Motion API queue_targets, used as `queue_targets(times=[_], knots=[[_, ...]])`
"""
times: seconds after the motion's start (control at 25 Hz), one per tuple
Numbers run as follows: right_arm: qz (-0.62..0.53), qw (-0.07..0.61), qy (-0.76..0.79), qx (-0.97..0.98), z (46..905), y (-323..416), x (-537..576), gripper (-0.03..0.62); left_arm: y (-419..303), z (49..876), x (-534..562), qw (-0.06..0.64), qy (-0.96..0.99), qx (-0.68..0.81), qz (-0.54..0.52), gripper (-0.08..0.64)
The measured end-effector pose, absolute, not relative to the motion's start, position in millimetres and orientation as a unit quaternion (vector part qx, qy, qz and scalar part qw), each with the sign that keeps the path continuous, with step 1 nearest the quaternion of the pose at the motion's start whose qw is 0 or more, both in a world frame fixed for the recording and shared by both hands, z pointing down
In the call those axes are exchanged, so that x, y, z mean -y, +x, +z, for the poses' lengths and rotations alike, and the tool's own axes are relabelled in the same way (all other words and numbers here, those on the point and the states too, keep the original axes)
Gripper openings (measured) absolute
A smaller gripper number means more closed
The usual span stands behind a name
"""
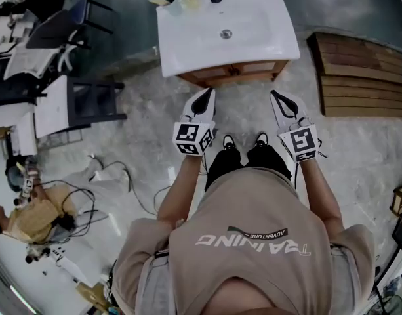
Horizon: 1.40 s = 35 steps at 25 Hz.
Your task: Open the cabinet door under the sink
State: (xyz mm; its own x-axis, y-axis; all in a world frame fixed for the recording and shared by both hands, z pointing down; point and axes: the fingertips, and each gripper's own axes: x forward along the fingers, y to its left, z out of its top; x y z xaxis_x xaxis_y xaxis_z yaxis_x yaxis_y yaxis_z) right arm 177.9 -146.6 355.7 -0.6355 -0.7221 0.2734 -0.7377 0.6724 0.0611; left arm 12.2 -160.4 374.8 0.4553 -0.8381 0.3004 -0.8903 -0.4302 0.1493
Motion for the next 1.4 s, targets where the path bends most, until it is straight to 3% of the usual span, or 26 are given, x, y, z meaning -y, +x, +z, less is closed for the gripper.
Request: queue_targets(times=[0.52, 0.8, 1.4], knots=[[0.060, 0.161, 0.410, 0.896, 410, 195, 154, 0.002, 31, 422, 173, 0.184, 0.836, 0.507, 0.102, 0.017], [0.100, 0.175, 0.405, 0.892, 469, 183, 152, 0.002, 23, 486, 184, 0.258, 0.818, 0.511, 0.051, 0.017], [0.070, 0.169, 0.433, 0.883, 558, 173, 168, 0.002, 19, 626, 205, 0.310, 0.807, 0.502, 0.011, 0.017]])
